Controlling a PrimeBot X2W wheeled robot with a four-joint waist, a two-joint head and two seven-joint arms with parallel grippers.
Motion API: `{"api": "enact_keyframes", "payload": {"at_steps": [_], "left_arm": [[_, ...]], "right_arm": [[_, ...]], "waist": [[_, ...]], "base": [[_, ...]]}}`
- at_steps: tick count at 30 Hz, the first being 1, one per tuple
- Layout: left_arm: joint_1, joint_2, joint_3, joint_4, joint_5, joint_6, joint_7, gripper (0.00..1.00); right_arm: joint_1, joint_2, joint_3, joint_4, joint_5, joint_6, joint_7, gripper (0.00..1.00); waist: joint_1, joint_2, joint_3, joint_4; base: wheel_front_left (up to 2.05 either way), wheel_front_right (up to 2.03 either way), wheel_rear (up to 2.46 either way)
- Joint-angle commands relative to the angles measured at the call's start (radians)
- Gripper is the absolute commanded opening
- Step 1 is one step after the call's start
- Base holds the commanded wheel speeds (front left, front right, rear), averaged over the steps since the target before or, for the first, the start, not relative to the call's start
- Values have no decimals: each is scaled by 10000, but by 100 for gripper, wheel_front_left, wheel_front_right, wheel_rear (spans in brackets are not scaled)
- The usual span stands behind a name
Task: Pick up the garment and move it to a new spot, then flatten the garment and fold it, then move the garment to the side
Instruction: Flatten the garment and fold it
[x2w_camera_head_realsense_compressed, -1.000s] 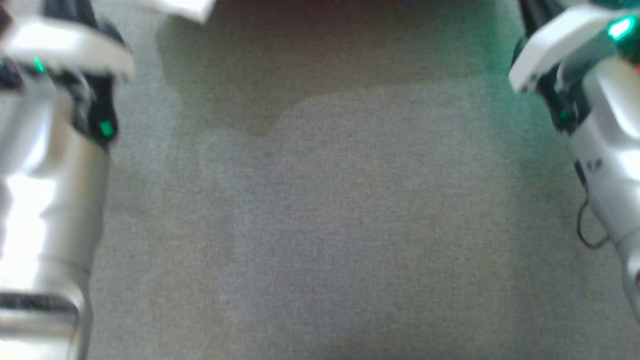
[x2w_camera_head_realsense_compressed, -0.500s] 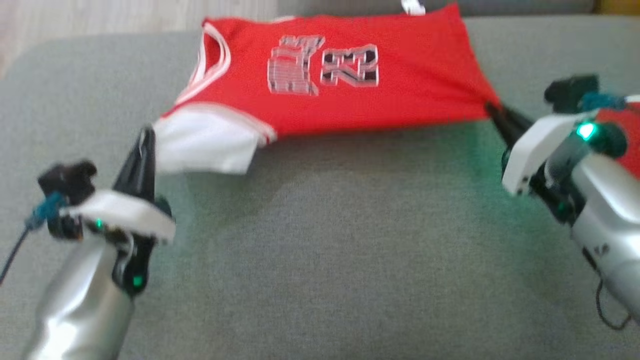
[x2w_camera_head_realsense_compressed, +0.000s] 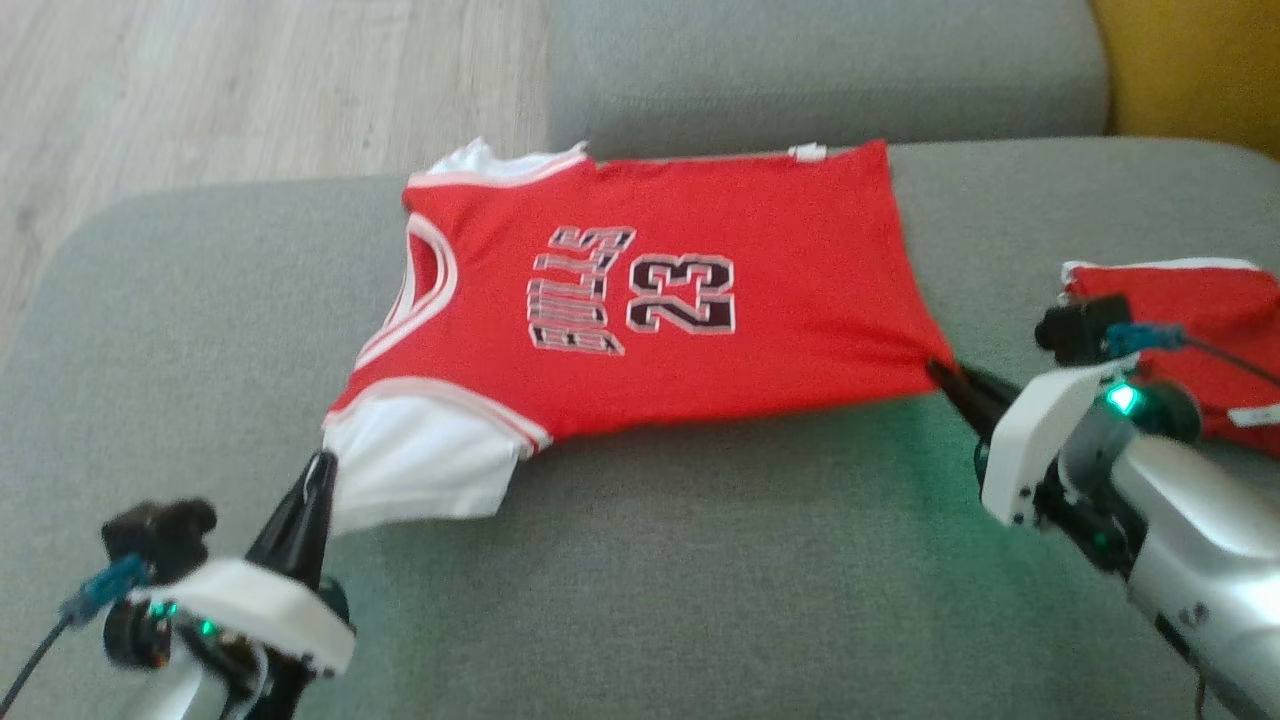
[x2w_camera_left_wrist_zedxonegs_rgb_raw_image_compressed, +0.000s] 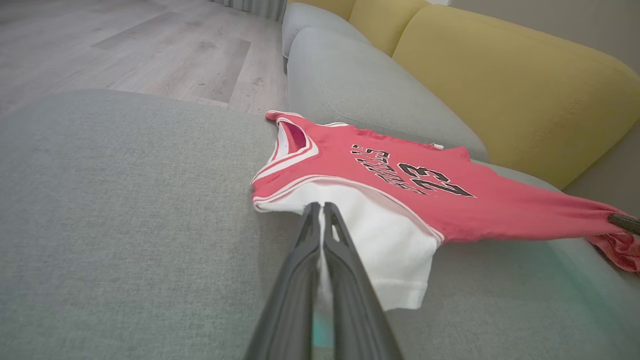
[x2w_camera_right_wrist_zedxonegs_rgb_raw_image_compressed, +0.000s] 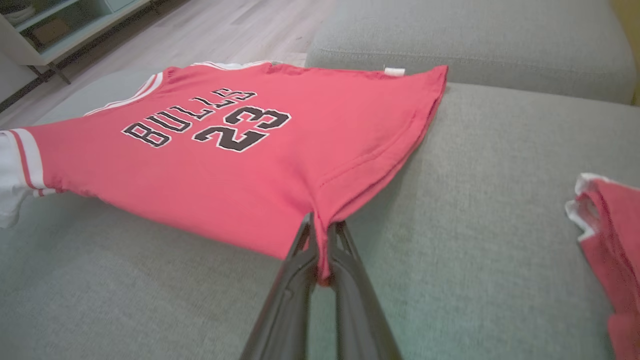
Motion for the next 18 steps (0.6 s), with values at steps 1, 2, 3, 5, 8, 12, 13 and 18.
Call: {"api": "enact_keyframes", "payload": {"at_steps": [1, 2, 3, 5, 8, 12, 13, 18], "left_arm": [[-96, 506, 564, -618, -115, 176, 29, 0], [112, 571, 615, -851, -165, 278, 59, 0], [307, 630, 674, -1094, -211, 382, 74, 0], [625, 737, 773, -1573, -282, 560, 106, 0], [921, 829, 874, -2177, -344, 760, 128, 0], [992, 831, 963, -2625, -416, 945, 169, 0], [967, 832, 976, -2663, -419, 975, 179, 0], [445, 840, 1020, -2618, -417, 986, 295, 0]], "right_arm": [[166, -313, 76, -305, 202, 31, 117, 0], [264, -385, 123, -397, 298, 31, 213, 0], [354, -472, 128, -503, 417, 31, 289, 0], [486, -676, 80, -729, 622, 31, 396, 0], [669, -971, -89, -1021, 844, 31, 421, 0], [845, -1147, -405, -1298, 1059, 31, 348, 0], [867, -1156, -452, -1349, 1058, 31, 351, 0], [773, -1014, -650, -1440, 781, 31, 457, 0]], "waist": [[1, -1, -253, -98], [1, -1, -341, -119], [1, -1, -388, -138], [1, -1, -428, -165], [1, -1, -458, -176], [1, -1, -424, -208], [1, -1, -399, -228], [1, -1, -13, -304]], "base": [[0, 0, 0], [0, 0, 0], [0, 0, 0], [0, 0, 0], [0, 0, 0], [0, 0, 0], [0, 0, 0], [0, 0, 0]]}}
